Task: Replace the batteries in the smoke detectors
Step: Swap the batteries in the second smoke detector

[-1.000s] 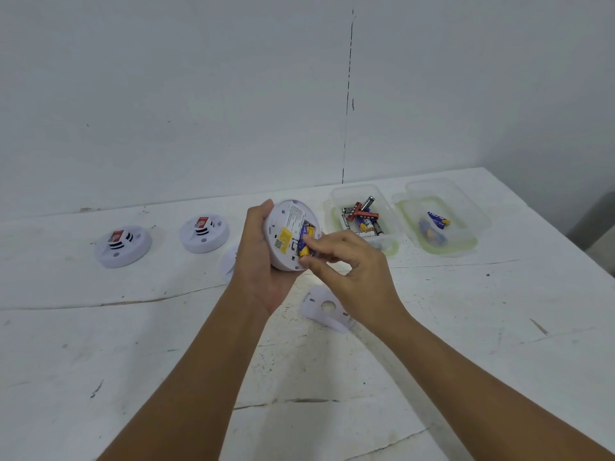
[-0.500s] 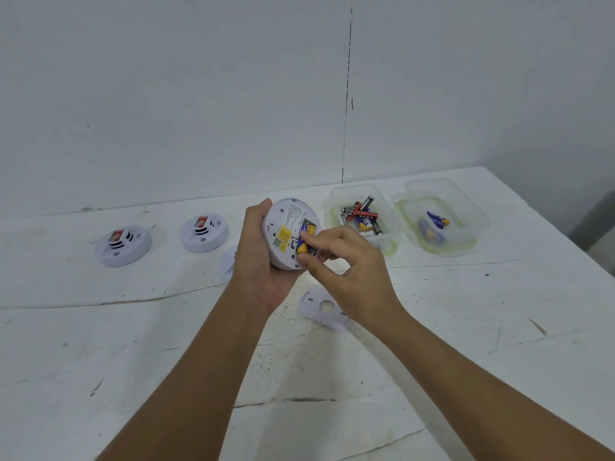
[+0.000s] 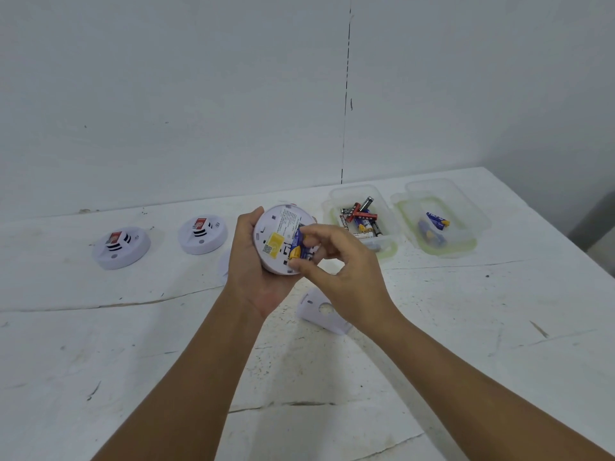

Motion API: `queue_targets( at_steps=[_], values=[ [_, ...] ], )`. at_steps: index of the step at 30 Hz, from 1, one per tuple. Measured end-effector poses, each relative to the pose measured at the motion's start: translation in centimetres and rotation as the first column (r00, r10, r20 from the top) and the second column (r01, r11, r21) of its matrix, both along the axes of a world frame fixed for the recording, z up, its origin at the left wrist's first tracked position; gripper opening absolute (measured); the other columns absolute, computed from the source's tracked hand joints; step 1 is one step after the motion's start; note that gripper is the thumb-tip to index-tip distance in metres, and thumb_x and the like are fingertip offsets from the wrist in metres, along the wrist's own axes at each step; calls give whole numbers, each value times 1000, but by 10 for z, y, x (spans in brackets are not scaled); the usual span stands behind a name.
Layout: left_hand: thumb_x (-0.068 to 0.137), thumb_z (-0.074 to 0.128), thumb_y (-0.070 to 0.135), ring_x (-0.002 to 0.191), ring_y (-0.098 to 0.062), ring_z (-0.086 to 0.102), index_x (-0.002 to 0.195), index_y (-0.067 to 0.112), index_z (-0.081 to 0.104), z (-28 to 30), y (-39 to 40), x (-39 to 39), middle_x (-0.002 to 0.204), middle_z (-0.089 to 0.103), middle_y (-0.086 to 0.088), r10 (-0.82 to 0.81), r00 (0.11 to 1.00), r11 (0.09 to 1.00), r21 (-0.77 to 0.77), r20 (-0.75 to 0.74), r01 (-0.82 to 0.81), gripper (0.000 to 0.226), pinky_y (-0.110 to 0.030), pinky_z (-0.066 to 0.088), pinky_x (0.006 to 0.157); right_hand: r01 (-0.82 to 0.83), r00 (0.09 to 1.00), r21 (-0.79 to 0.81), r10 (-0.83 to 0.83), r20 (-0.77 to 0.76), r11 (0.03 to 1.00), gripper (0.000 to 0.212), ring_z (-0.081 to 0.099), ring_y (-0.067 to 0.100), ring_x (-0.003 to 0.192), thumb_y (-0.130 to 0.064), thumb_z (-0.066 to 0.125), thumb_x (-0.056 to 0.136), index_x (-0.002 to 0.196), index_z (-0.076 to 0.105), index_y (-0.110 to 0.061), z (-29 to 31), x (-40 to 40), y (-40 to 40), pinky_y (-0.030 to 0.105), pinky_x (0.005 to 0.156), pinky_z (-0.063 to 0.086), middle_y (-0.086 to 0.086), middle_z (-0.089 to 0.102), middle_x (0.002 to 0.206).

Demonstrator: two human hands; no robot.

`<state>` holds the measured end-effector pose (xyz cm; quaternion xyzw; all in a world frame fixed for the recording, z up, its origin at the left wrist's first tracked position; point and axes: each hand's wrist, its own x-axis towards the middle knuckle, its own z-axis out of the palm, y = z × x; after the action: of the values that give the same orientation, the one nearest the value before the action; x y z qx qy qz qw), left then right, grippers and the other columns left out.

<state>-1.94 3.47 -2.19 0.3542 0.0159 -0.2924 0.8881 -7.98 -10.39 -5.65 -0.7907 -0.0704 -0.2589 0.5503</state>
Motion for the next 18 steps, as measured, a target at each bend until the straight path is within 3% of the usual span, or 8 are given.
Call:
queue_targets(
  at_steps=[6,13,18],
  values=[
    [96,49,51,103,-25,61,138,19,58,-9,3,7,134,58,-17,-51,999,997,-55,1,51,53,-35,56,77,26,999,-26,-25,40,999,27,68,12,86,-18,87,84,110,82,-15,-8,4,6,16,85,52,-4,69,104],
    [96,47,48,91,-22,65,132,16,62,-11,7,6,108,72,-12,-23,1000,999,-24,2,23,50,-29,41,82,-14,997,-99,22,77,995,27,66,5,89,-14,80,91,118,79,-12,-12,6,11,14,86,51,-3,64,107],
    [97,47,49,89,-22,67,129,13,65,-13,8,5,104,72,-11,-2,1000,1000,-21,-17,2,51,-30,49,77,-9,998,-98,15,60,995,27,66,4,97,-15,77,93,120,78,-15,-15,6,13,15,90,52,-3,65,109]
  ],
)
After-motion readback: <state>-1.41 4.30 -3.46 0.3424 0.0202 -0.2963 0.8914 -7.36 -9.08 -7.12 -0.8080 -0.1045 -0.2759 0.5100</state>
